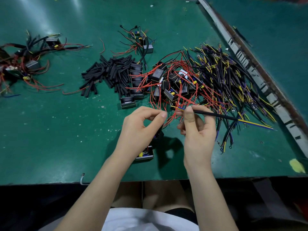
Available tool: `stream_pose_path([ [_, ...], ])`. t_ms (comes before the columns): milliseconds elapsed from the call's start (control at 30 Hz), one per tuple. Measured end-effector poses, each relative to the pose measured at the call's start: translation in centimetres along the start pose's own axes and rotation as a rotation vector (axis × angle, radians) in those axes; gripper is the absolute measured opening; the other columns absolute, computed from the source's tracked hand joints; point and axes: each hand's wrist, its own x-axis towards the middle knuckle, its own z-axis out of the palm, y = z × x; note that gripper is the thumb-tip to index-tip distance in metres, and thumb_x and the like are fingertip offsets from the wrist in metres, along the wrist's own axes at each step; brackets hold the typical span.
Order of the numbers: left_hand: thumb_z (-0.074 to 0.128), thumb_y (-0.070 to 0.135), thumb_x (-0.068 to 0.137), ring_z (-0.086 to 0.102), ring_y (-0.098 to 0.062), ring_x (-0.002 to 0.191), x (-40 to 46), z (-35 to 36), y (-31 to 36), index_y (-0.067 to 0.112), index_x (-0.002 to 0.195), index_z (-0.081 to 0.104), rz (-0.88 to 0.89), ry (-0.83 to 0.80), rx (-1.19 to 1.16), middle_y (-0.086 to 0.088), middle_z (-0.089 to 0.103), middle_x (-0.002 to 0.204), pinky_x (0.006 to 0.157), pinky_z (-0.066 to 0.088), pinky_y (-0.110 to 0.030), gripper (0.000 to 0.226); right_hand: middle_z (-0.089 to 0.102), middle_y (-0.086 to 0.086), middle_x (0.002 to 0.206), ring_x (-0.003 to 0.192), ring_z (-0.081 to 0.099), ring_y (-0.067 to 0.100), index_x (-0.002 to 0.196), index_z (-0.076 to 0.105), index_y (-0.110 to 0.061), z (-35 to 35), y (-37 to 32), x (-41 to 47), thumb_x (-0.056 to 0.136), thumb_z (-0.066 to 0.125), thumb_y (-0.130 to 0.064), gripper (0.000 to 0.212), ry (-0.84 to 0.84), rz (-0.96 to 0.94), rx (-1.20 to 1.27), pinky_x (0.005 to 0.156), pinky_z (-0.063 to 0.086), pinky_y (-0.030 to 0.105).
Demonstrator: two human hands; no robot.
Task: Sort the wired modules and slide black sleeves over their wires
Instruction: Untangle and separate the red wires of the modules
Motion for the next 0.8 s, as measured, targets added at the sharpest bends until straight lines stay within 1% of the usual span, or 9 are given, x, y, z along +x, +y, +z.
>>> stream_pose_path([
  [133,0.067,0.02,0.087,0.059,-0.002,0.08,-0.1,0.4,0.4,0.031,0.082,0.069,0.047,-0.019,0.009,0.013,0.065,0.086,0.078,0.044,-0.015,0.013,0.066,0.01,0.081,0.064,0.056,0.009,0.093,0.053,-0.019,0.1,0.1,-0.4,0.093,0.058,-0.011,0.009,-0.032,-0.024,-0.05,0.058,0.045,0.016],
  [233,0.067,0.013,0.086,0.059,-0.004,0.081,-0.1,0.3,0.3,0.025,0.082,0.07,0.06,-0.016,0.02,0.01,0.065,0.086,0.079,0.045,-0.018,0.013,0.063,0.0,0.079,0.069,0.057,0.009,0.093,0.054,-0.018,0.1,0.2,-0.6,0.092,0.06,-0.009,0.011,-0.04,-0.054,-0.046,0.062,0.047,0.02],
  [333,0.068,0.009,0.084,0.06,-0.004,0.081,-0.3,0.3,0.2,0.021,0.08,0.071,0.097,-0.039,0.019,0.008,0.065,0.085,0.08,0.045,-0.017,0.013,0.065,0.017,0.087,0.073,0.059,0.013,0.091,0.055,-0.019,0.3,0.2,-1.0,0.091,0.06,-0.009,0.011,0.009,-0.042,-0.041,0.066,0.047,0.024],
  [367,0.068,0.008,0.084,0.06,-0.005,0.081,-0.4,0.3,0.1,0.02,0.08,0.071,0.104,-0.047,0.016,0.007,0.066,0.085,0.08,0.045,-0.017,0.013,0.066,0.018,0.088,0.07,0.058,0.013,0.091,0.055,-0.02,0.4,0.2,-1.0,0.092,0.06,-0.01,0.011,0.043,-0.002,-0.002,0.063,0.045,0.021],
  [400,0.069,0.008,0.083,0.06,-0.005,0.081,-0.4,0.3,0.0,0.02,0.079,0.071,0.098,-0.053,0.009,0.006,0.066,0.085,0.08,0.045,-0.017,0.013,0.068,0.014,0.086,0.065,0.055,0.011,0.09,0.055,-0.02,0.4,0.1,-0.9,0.093,0.058,-0.011,0.011,0.079,0.059,0.08,0.057,0.043,0.019],
  [467,0.069,0.008,0.083,0.061,-0.006,0.082,-0.4,0.3,-0.4,0.021,0.077,0.071,0.044,-0.064,-0.021,0.007,0.068,0.085,0.08,0.045,-0.017,0.014,0.069,0.001,0.08,0.056,0.049,0.006,0.091,0.053,-0.021,0.2,-0.3,-0.2,0.096,0.055,-0.012,0.011,0.135,0.186,0.261,0.049,0.037,0.015],
  [633,0.066,0.016,0.087,0.065,-0.003,0.082,-0.2,-0.6,-0.7,0.027,0.087,0.073,-0.13,-0.144,-0.243,0.009,0.073,0.089,0.071,0.048,-0.012,0.013,0.063,-0.005,0.07,0.05,0.045,0.004,0.09,0.053,-0.024,-1.0,-1.1,1.5,0.088,0.065,-0.006,0.022,0.194,0.196,0.277,0.047,0.033,0.015],
  [733,0.063,0.001,0.086,0.067,-0.01,0.092,0.2,-0.9,-0.9,0.022,0.093,0.061,-0.153,-0.176,-0.331,0.003,0.074,0.093,0.079,0.049,-0.016,0.022,0.059,-0.009,0.065,0.048,0.043,0.004,0.09,0.052,-0.025,-1.0,-0.6,1.1,0.086,0.067,-0.003,0.026,0.193,0.254,0.283,0.046,0.033,0.015],
  [800,0.062,-0.004,0.085,0.067,-0.012,0.091,0.3,-1.1,-1.2,0.02,0.092,0.049,-0.189,-0.195,-0.363,0.001,0.074,0.092,0.077,0.05,-0.017,0.028,0.058,-0.008,0.066,0.048,0.043,0.004,0.092,0.051,-0.025,-0.8,-0.2,0.9,0.085,0.067,-0.004,0.027,0.181,0.294,0.296,0.046,0.034,0.015],
])
